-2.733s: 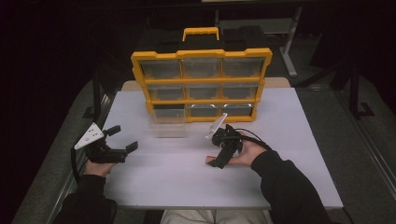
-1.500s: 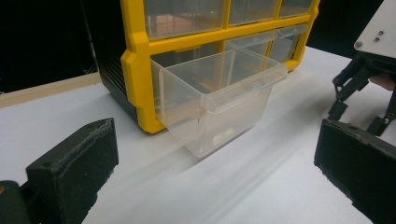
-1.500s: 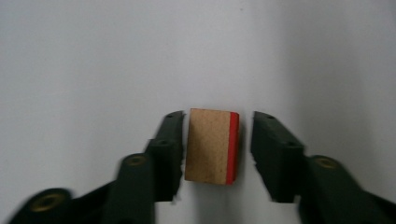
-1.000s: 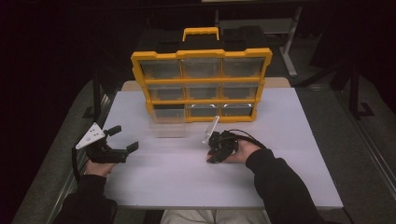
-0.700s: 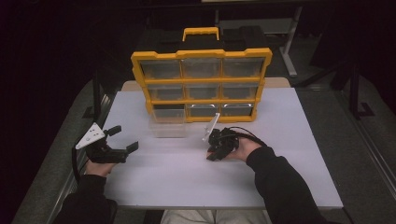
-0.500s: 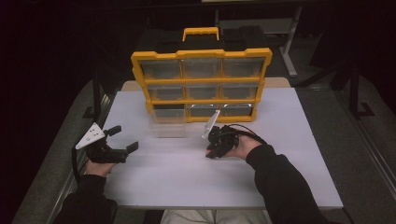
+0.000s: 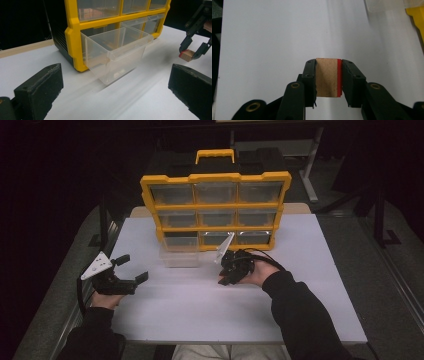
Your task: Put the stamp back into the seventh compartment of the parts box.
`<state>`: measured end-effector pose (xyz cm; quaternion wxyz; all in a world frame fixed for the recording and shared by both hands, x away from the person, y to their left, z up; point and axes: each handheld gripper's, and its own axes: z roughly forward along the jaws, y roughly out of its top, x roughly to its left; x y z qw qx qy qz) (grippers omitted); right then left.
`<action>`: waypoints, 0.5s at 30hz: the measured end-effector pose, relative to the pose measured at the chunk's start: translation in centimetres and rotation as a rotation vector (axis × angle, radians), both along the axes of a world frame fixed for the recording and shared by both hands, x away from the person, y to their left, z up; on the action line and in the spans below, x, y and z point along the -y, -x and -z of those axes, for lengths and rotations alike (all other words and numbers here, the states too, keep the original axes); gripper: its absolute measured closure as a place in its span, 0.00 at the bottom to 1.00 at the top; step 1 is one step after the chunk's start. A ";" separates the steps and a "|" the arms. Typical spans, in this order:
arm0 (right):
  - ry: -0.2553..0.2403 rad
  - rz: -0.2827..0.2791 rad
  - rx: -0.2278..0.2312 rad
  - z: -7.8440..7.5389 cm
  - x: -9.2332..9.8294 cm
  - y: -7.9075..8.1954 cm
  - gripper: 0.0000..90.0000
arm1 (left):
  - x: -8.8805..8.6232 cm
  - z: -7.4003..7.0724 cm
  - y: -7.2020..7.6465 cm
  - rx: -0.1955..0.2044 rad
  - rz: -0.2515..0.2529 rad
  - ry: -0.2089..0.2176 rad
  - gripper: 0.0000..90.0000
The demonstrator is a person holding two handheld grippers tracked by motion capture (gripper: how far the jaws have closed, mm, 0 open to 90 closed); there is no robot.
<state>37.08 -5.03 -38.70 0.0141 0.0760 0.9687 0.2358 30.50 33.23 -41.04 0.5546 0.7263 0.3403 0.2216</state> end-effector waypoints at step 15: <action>0.000 -0.011 0.011 -1.5 -0.7 -0.4 0.72 | 0.0 0.0 0.0 -0.001 0.000 0.000 0.00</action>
